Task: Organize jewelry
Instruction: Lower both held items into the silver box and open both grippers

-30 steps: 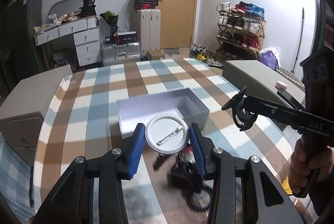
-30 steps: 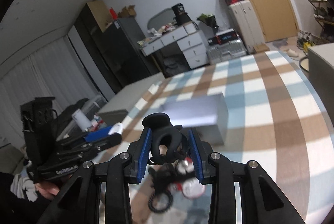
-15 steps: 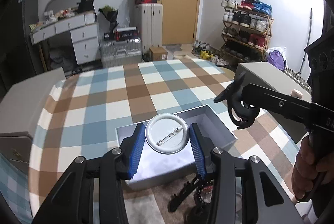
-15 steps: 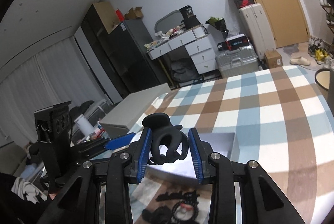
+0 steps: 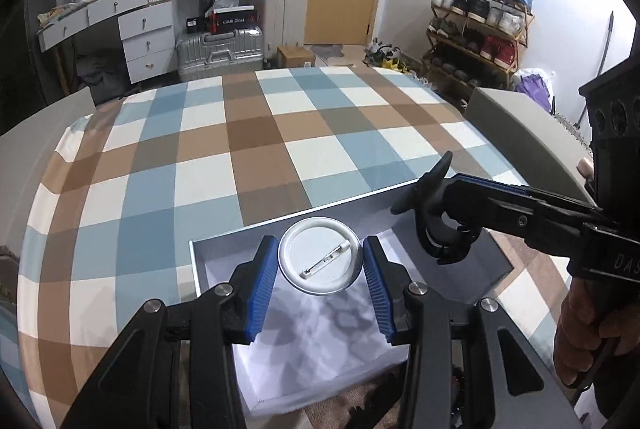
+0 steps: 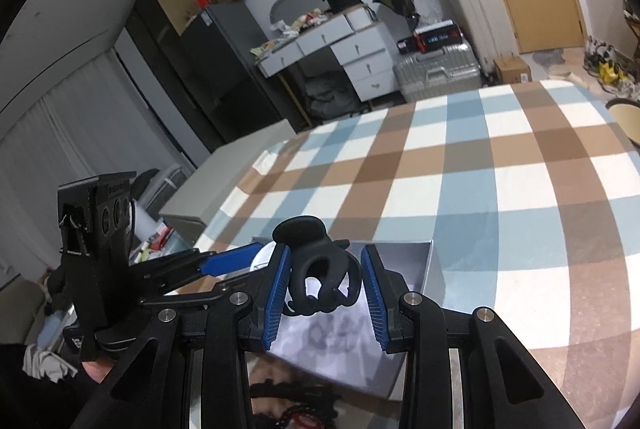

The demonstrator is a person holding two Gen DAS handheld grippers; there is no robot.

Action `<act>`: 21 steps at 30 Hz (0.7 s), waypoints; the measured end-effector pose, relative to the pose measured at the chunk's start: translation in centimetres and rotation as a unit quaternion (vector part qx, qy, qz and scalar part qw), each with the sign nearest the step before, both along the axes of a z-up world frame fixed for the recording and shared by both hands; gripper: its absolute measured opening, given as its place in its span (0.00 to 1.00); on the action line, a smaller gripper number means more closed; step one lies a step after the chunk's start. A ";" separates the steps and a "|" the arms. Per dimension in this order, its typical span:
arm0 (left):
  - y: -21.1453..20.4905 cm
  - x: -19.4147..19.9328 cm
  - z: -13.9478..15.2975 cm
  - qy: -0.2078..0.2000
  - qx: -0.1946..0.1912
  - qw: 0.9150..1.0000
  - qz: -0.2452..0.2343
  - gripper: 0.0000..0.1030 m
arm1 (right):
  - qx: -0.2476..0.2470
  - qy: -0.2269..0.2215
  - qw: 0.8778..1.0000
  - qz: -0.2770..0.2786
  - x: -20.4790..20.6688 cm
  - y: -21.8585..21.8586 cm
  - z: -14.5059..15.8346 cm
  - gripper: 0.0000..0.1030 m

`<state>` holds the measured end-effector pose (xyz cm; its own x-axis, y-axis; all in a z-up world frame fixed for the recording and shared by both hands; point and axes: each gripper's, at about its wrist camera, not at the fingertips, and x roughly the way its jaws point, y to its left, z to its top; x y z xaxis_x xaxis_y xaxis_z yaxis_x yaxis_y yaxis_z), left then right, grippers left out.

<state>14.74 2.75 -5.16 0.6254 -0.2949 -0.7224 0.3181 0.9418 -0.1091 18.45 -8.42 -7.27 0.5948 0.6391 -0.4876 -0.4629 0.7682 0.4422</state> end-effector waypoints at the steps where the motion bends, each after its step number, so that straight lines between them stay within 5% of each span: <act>1: -0.1 0.1 -0.1 0.003 0.002 1.000 -0.004 0.36 | -0.003 0.002 1.000 0.002 0.2 0.1 -0.2 0.34; 11: -0.1 1.1 -0.6 0.019 -0.002 1.000 -0.003 0.38 | -0.036 -0.010 0.999 0.009 0.8 1.4 -0.8 0.36; 14: 0.2 1.0 -0.5 0.023 -0.006 1.000 -0.007 0.40 | -0.028 -0.019 0.999 -0.003 0.6 1.0 -0.6 0.52; 16: 0.6 0.6 -0.2 0.022 -0.012 1.000 -0.003 0.58 | -0.019 -0.036 0.999 -0.009 -0.2 0.5 0.1 0.55; 21: 1.5 -1.4 1.5 -0.014 -0.007 1.000 0.015 0.60 | -0.003 -0.066 0.997 -0.025 -2.4 -0.5 1.8 0.70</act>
<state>13.35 4.29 -3.70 0.6541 -0.2861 -0.7002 0.2935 0.9492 -0.1135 16.01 -8.95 -5.48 0.6850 0.6046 -0.4064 -0.4783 0.7940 0.3752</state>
